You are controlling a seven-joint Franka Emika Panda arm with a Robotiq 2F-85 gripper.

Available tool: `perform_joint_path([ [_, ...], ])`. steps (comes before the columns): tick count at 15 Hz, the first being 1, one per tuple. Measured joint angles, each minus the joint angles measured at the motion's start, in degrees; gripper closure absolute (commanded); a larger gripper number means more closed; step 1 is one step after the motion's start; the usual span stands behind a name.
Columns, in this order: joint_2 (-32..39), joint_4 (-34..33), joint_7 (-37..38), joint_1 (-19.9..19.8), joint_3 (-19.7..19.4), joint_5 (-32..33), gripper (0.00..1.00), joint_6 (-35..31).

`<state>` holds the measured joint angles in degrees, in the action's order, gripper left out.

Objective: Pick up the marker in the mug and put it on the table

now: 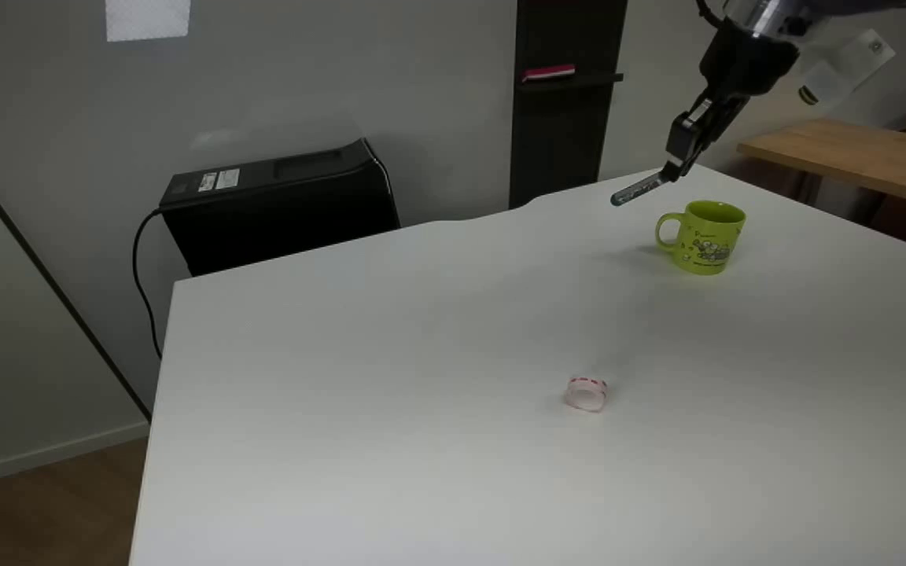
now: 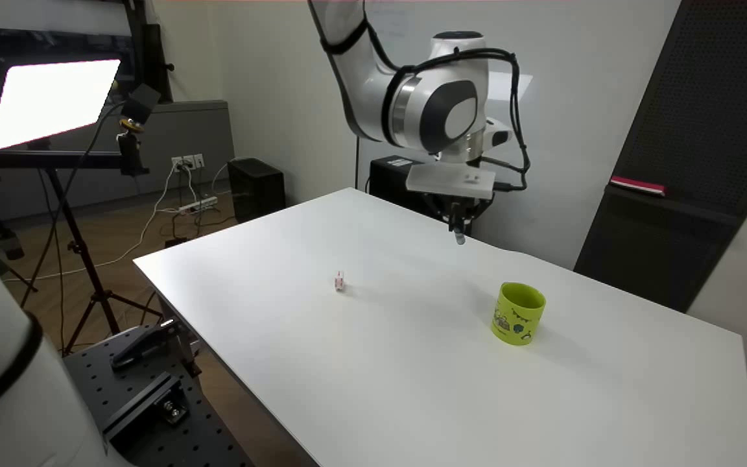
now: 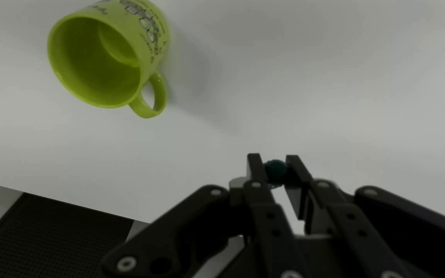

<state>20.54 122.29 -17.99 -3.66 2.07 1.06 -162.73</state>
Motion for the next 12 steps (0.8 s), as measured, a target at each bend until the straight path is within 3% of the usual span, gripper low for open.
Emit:
perform_joint_path([
  [6, -0.5, 15.8, 5.1, 3.9, -0.1, 0.2, 0.95, -20.9],
  [12, 2.4, 22.8, 6.4, 10.9, -5.8, -1.4, 0.95, -30.1],
])
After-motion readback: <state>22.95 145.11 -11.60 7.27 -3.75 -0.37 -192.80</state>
